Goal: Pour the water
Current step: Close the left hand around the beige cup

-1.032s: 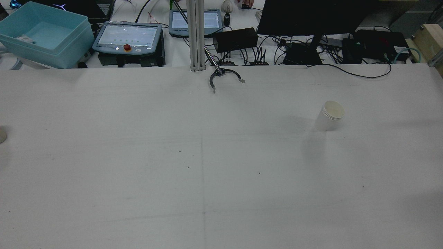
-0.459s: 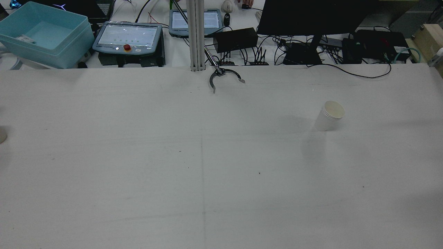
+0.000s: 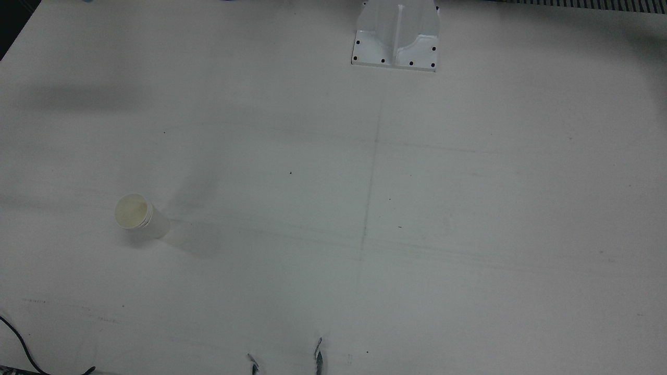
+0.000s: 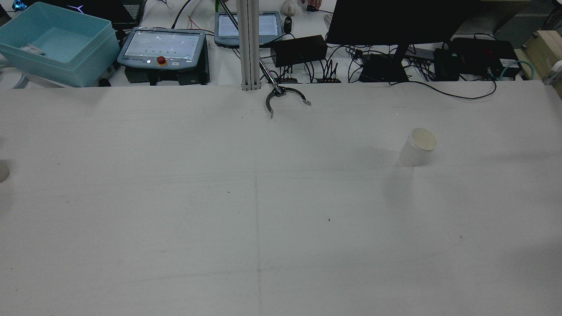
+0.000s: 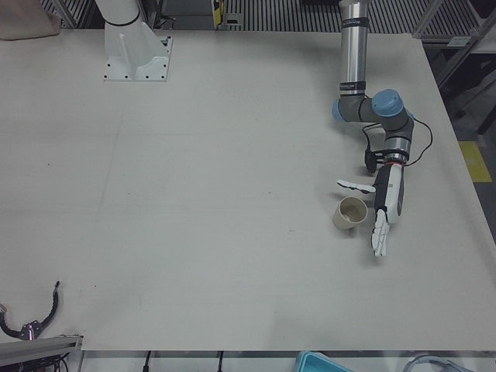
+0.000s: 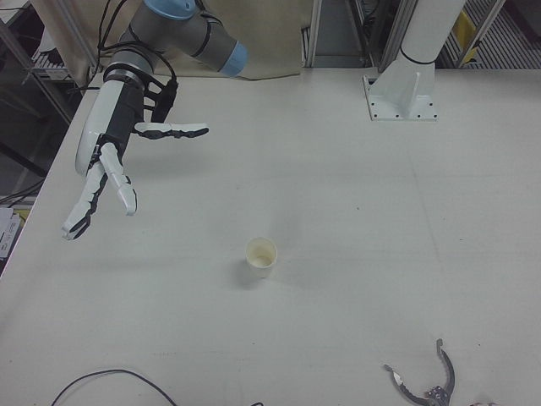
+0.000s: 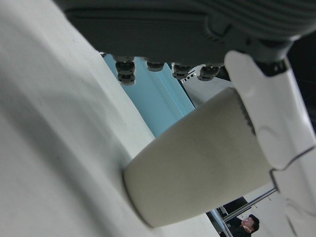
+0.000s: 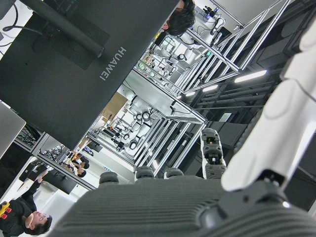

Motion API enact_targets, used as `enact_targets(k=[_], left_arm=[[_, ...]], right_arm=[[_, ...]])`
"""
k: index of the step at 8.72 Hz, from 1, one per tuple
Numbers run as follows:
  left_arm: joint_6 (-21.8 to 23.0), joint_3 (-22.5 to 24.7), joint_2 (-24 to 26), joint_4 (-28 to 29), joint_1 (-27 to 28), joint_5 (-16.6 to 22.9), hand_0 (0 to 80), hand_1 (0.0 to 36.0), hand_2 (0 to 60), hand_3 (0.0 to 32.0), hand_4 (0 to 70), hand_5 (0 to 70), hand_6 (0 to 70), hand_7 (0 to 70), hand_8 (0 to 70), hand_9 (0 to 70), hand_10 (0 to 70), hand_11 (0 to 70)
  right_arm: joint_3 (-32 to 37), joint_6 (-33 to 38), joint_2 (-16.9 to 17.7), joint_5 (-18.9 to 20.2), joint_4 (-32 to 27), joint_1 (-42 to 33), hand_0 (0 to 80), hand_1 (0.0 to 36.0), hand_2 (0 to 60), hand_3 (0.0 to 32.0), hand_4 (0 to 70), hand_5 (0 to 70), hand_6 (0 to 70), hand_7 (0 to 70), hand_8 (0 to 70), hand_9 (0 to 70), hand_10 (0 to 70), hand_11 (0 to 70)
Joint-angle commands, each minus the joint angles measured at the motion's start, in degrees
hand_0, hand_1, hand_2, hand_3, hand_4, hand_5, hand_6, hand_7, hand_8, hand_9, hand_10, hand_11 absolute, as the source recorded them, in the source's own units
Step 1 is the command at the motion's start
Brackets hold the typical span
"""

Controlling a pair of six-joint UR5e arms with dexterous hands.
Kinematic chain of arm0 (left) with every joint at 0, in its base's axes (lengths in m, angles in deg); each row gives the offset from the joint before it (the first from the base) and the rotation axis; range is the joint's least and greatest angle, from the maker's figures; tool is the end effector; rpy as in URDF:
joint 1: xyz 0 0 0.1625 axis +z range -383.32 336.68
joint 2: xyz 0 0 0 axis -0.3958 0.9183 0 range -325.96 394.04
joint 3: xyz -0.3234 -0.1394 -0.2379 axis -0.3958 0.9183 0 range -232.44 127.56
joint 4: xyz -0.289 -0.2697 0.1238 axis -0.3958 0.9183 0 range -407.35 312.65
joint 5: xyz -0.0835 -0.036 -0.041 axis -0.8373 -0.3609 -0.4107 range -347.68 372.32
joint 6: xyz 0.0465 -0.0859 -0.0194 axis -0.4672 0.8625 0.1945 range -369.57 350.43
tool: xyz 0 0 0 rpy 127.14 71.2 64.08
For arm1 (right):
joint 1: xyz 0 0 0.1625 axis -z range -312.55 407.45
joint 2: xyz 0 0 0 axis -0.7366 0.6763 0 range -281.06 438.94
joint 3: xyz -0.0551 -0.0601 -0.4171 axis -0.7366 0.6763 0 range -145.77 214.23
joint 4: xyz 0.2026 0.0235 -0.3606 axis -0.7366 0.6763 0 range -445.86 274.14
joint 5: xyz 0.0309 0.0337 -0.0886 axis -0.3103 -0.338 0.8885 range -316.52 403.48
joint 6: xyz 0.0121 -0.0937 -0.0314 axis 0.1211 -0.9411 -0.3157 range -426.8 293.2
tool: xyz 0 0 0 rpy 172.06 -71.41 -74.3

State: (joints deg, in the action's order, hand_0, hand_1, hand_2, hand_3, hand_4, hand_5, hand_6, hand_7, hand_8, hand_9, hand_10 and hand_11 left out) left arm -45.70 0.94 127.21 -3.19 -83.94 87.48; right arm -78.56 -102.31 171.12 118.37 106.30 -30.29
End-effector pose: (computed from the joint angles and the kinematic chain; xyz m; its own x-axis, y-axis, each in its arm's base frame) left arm 0.0891 -0.4821 0.8832 -0.8338 -0.1103 -0.5409 0.4958 0.2811 -0.8217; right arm 0.0578 -0.4840 0.5336 -0.8307 -0.1215 0.5434 -0.5544 0.0898 -0.8274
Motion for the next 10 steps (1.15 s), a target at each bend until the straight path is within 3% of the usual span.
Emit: enact_targets(k=[1, 4, 10], left_arm=[[0.6, 0.9, 0.3, 0.1, 0.1, -0.2, 50.2, 10.8, 0.0, 4.4, 7.4, 2.0, 0.0, 7.8, 0.0, 0.1, 4.5, 8.4], [0.0, 0.8, 0.4, -0.1, 0.1, -0.1, 49.8, 10.0, 0.0, 4.4, 7.5, 3.5, 0.0, 8.4, 0.0, 0.2, 4.6, 8.6], [-1.8, 0.0, 2.8, -1.4, 0.5, 0.0, 49.9, 9.5, 0.0, 0.6, 10.0, 11.6, 0.0, 9.4, 0.0, 0.4, 5.0, 9.1]], right_arm=[[0.0, 0.0, -0.2, -0.1, 0.1, 0.3, 48.1, 5.8, 0.0, 12.8, 6.3, 3.7, 0.0, 0.0, 1.3, 2.1, 0.0, 0.0], [0.5, -0.1, -0.4, -0.2, 0.0, 0.7, 47.9, 5.5, 0.0, 12.4, 6.6, 3.6, 0.0, 0.0, 1.5, 2.5, 0.0, 0.0], [1.0, -0.1, -0.7, -0.7, -0.1, 1.4, 47.6, 5.2, 0.0, 11.6, 7.2, 3.7, 0.0, 0.0, 1.6, 2.7, 0.0, 0.0]])
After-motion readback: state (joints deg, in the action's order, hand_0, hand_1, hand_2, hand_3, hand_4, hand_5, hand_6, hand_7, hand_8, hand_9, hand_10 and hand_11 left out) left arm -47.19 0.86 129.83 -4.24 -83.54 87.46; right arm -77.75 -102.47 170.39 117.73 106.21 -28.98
